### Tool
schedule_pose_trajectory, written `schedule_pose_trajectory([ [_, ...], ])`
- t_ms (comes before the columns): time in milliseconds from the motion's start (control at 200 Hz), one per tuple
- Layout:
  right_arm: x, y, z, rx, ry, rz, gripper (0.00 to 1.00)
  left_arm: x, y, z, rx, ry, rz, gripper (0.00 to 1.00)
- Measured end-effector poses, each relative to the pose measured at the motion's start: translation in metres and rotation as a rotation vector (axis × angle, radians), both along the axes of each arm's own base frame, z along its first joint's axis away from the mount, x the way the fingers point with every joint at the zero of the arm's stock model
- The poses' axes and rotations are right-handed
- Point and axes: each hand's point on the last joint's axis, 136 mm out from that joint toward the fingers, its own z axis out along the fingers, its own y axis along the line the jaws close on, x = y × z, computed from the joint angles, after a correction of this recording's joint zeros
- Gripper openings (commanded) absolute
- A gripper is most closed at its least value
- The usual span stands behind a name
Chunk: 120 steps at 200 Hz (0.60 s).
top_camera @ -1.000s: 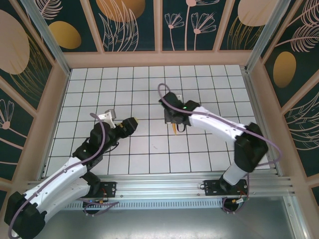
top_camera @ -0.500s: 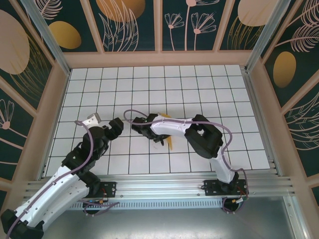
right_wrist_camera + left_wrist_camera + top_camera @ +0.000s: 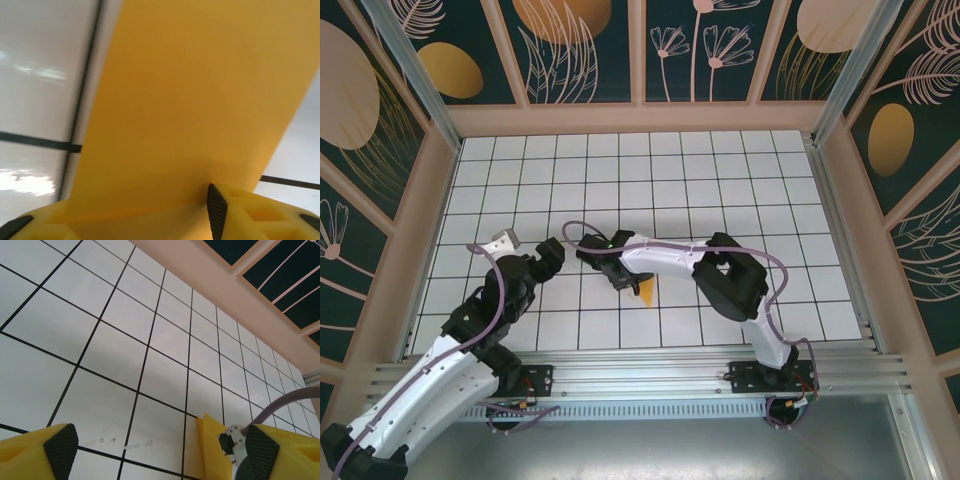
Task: Fold a paper plane with a square sheet of paper (pick it up from the middle)
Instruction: Turn over the paper at the center of the table.
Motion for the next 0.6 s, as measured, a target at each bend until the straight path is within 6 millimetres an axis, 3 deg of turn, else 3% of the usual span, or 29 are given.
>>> schedule_pose_trajectory([
  [105,-0.006,0.014,0.021,0.124,-0.008,0.034,0.64,0.001,-0.007,-0.007,0.002,0.027,-0.027,0.89],
  [275,-0.013,0.018,0.059,0.286,-0.057,0.079,0.63,0.004,-0.020,-0.018,-0.003,0.069,-0.077,0.88],
  [445,-0.022,0.008,0.064,0.354,-0.080,0.105,0.27,0.006,-0.033,-0.028,-0.032,0.094,-0.123,0.84],
  [600,-0.026,0.001,0.044,0.386,-0.034,0.075,0.13,0.007,-0.048,-0.050,-0.046,0.155,-0.174,0.83],
])
